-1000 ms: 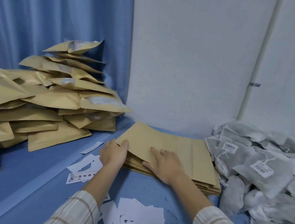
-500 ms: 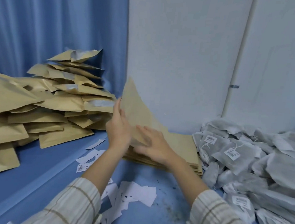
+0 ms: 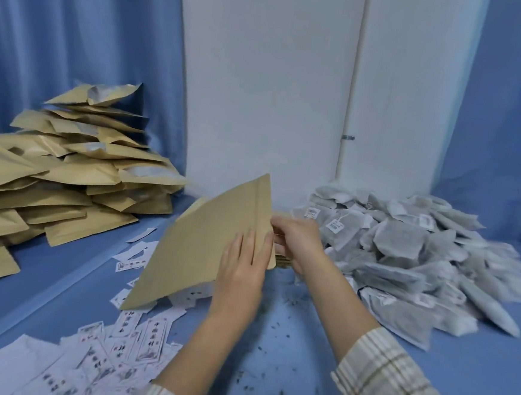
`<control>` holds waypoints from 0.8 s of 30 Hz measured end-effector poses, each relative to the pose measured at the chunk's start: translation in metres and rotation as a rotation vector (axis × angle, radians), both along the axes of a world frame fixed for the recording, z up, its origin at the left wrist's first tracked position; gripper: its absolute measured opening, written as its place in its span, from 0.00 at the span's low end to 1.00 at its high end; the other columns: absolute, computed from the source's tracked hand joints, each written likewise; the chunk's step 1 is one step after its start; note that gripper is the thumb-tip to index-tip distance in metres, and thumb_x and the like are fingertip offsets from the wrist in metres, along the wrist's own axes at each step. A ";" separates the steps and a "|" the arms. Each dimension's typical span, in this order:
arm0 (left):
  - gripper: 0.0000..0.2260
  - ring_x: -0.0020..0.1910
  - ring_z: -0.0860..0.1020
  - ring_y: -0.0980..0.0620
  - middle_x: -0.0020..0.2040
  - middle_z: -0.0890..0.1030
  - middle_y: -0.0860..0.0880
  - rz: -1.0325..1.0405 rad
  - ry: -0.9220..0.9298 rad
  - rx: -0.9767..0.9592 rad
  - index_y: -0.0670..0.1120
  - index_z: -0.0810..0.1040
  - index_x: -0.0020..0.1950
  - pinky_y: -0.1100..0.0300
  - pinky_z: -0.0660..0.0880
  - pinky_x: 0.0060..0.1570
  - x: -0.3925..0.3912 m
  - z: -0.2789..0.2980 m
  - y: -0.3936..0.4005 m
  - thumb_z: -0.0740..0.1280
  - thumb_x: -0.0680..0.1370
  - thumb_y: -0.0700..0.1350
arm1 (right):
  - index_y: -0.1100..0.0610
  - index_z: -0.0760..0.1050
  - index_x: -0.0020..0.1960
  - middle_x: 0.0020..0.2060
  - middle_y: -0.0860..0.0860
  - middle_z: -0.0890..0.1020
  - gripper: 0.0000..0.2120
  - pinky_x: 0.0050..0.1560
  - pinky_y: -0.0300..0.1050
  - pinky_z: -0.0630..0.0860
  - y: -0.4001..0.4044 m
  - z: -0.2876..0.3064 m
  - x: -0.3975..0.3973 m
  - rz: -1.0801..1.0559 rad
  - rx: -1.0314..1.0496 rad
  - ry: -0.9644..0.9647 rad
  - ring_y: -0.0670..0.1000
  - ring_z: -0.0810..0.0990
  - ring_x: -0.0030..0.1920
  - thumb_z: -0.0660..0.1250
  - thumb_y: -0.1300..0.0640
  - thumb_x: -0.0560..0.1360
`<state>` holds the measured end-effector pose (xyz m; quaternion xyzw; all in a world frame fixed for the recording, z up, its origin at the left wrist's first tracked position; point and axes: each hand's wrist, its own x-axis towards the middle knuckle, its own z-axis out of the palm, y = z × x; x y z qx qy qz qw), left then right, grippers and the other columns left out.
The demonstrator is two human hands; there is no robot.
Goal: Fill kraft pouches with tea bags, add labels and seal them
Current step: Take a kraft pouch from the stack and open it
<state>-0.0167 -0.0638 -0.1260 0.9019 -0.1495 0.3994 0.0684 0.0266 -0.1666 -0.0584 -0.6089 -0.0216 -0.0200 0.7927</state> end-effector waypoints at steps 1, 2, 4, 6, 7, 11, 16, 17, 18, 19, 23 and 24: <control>0.27 0.65 0.71 0.35 0.67 0.70 0.35 -0.057 0.124 -0.024 0.39 0.70 0.69 0.44 0.69 0.63 -0.003 -0.005 -0.004 0.66 0.69 0.32 | 0.60 0.67 0.28 0.19 0.51 0.69 0.16 0.18 0.32 0.66 -0.007 -0.007 0.002 -0.037 -0.007 0.038 0.45 0.67 0.17 0.60 0.71 0.71; 0.30 0.71 0.63 0.40 0.72 0.63 0.39 -0.096 0.248 -0.048 0.42 0.64 0.73 0.48 0.62 0.69 -0.006 -0.008 -0.006 0.66 0.71 0.39 | 0.59 0.65 0.27 0.18 0.51 0.67 0.16 0.17 0.32 0.63 -0.014 -0.013 0.004 -0.066 -0.016 0.065 0.45 0.65 0.15 0.60 0.73 0.71; 0.32 0.75 0.53 0.49 0.76 0.56 0.48 -0.181 0.462 -0.195 0.49 0.57 0.76 0.58 0.51 0.71 -0.008 -0.012 -0.012 0.61 0.73 0.49 | 0.62 0.68 0.35 0.22 0.54 0.69 0.09 0.18 0.33 0.63 -0.026 -0.025 0.006 -0.093 -0.057 0.112 0.47 0.67 0.17 0.61 0.73 0.70; 0.24 0.68 0.65 0.51 0.66 0.69 0.56 -0.311 0.531 -0.540 0.49 0.68 0.70 0.61 0.58 0.65 -0.009 -0.008 -0.022 0.58 0.73 0.48 | 0.61 0.69 0.50 0.27 0.55 0.73 0.12 0.19 0.34 0.66 -0.033 -0.036 0.005 -0.103 -0.104 0.145 0.48 0.71 0.19 0.62 0.72 0.70; 0.17 0.60 0.72 0.53 0.56 0.73 0.60 -0.341 0.539 -0.749 0.50 0.74 0.63 0.60 0.63 0.60 -0.011 -0.003 -0.028 0.57 0.76 0.45 | 0.62 0.68 0.55 0.29 0.56 0.74 0.16 0.19 0.34 0.68 -0.036 -0.041 0.006 -0.106 -0.095 0.147 0.47 0.73 0.20 0.63 0.72 0.70; 0.09 0.55 0.72 0.51 0.48 0.74 0.56 -0.112 0.690 -1.063 0.55 0.75 0.49 0.60 0.64 0.50 0.003 0.015 -0.038 0.57 0.79 0.47 | 0.70 0.76 0.43 0.32 0.57 0.78 0.03 0.24 0.36 0.75 -0.039 -0.058 0.002 -0.062 -0.017 0.121 0.47 0.78 0.24 0.66 0.72 0.70; 0.23 0.60 0.74 0.45 0.61 0.78 0.47 0.131 0.626 -0.922 0.49 0.74 0.65 0.58 0.69 0.52 0.016 0.024 -0.041 0.63 0.73 0.59 | 0.67 0.78 0.39 0.25 0.54 0.80 0.05 0.28 0.36 0.78 -0.032 -0.062 -0.009 0.003 0.001 0.072 0.46 0.79 0.25 0.65 0.72 0.71; 0.22 0.58 0.76 0.44 0.58 0.79 0.47 0.188 0.579 -0.855 0.50 0.76 0.61 0.58 0.69 0.47 0.016 0.026 -0.042 0.64 0.73 0.60 | 0.66 0.78 0.39 0.26 0.54 0.79 0.06 0.29 0.36 0.78 -0.030 -0.061 -0.011 0.011 0.001 0.067 0.47 0.78 0.26 0.64 0.72 0.72; 0.20 0.56 0.77 0.44 0.56 0.80 0.46 0.235 0.533 -0.799 0.50 0.78 0.58 0.58 0.68 0.44 0.017 0.028 -0.042 0.64 0.72 0.61 | 0.66 0.79 0.40 0.27 0.55 0.79 0.07 0.30 0.37 0.78 -0.029 -0.061 -0.012 0.021 -0.003 0.062 0.48 0.77 0.28 0.63 0.72 0.72; 0.19 0.54 0.77 0.43 0.54 0.81 0.46 0.261 0.491 -0.767 0.50 0.78 0.56 0.58 0.68 0.43 0.018 0.029 -0.041 0.64 0.72 0.60 | 0.65 0.79 0.40 0.29 0.55 0.79 0.07 0.31 0.37 0.77 -0.028 -0.059 -0.014 0.036 0.003 0.058 0.49 0.76 0.30 0.63 0.71 0.73; 0.17 0.52 0.78 0.42 0.51 0.82 0.45 0.271 0.414 -0.753 0.51 0.80 0.54 0.57 0.69 0.43 0.020 0.031 -0.038 0.62 0.74 0.60 | 0.67 0.78 0.52 0.35 0.54 0.81 0.08 0.35 0.38 0.76 -0.027 -0.058 -0.018 0.118 0.045 0.038 0.46 0.78 0.31 0.64 0.66 0.76; 0.17 0.52 0.78 0.42 0.50 0.82 0.45 0.267 0.400 -0.741 0.51 0.81 0.53 0.57 0.69 0.43 0.020 0.031 -0.039 0.61 0.75 0.59 | 0.67 0.77 0.54 0.33 0.52 0.82 0.09 0.34 0.38 0.75 -0.027 -0.059 -0.017 0.129 0.059 0.042 0.44 0.77 0.29 0.63 0.65 0.76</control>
